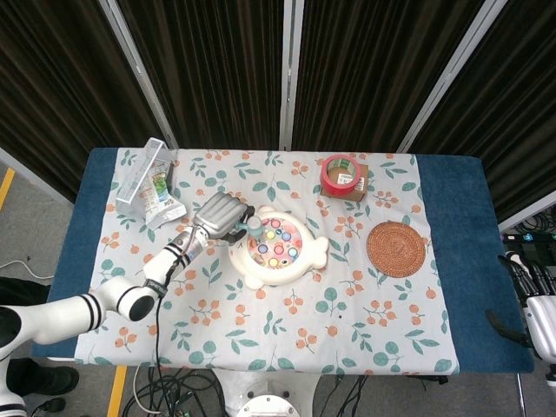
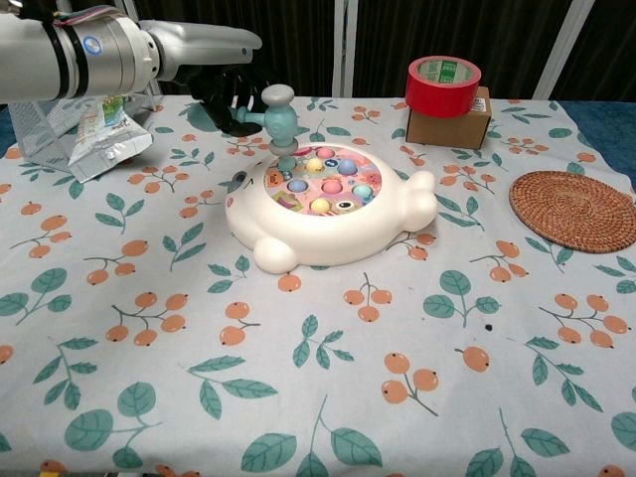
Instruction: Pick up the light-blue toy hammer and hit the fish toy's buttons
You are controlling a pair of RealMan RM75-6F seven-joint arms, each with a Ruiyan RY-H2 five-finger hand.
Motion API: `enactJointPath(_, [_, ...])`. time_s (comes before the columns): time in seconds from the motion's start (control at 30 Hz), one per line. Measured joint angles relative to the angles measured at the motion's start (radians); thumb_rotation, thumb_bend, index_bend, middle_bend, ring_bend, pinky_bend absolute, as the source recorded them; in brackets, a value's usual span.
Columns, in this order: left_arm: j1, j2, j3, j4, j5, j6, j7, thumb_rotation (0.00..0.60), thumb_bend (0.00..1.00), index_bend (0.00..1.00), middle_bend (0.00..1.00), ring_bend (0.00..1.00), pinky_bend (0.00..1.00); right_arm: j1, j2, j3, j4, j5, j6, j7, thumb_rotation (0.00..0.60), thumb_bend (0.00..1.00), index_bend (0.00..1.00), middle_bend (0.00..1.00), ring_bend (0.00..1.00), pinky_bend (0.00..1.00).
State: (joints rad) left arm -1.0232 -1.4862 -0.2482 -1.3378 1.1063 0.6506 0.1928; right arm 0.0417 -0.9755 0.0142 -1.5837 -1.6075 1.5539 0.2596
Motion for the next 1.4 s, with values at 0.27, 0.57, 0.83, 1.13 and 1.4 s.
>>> enactJointPath(0.27, [-0.037, -0.032, 0.013, 0.054, -0.081, -0.034, 0.034, 0.600, 0.59, 0.61, 0.62, 0.47, 0.47, 0.003, -0.002, 0.002, 0.008, 0.008, -0.013, 0.010, 0.600, 0.19, 0.07, 0.15, 0.00, 0.00])
enactJointPath(0.57, [-0.061, -0.038, 0.023, 0.062, -0.115, -0.038, 0.041, 0.600, 0.59, 0.61, 0.62, 0.47, 0.47, 0.000, -0.003, 0.003, 0.011, 0.009, -0.010, 0.012, 0.600, 0.19, 0.07, 0.15, 0.00, 0.00])
enactJointPath(0.83, [-0.076, -0.016, 0.028, 0.018, -0.129, -0.023, 0.058, 0.600, 0.59, 0.61, 0.62, 0.47, 0.47, -0.001, -0.006, 0.003, 0.016, 0.013, -0.012, 0.017, 0.600, 0.19, 0.07, 0.15, 0.00, 0.00])
enactJointPath(1.13, [-0.094, -0.052, 0.054, 0.068, -0.169, -0.034, 0.077, 0.600, 0.59, 0.61, 0.62, 0.47, 0.48, -0.003, -0.004, 0.003, 0.015, 0.015, -0.014, 0.016, 0.600, 0.19, 0.07, 0.15, 0.00, 0.00])
enactJointPath(1.4, [-0.066, 0.014, 0.044, -0.027, -0.145, 0.040, 0.066, 0.600, 0.58, 0.61, 0.62, 0.47, 0.48, -0.008, -0.004, 0.004, 0.017, 0.004, 0.002, 0.019, 0.600, 0.19, 0.07, 0.15, 0.00, 0.00])
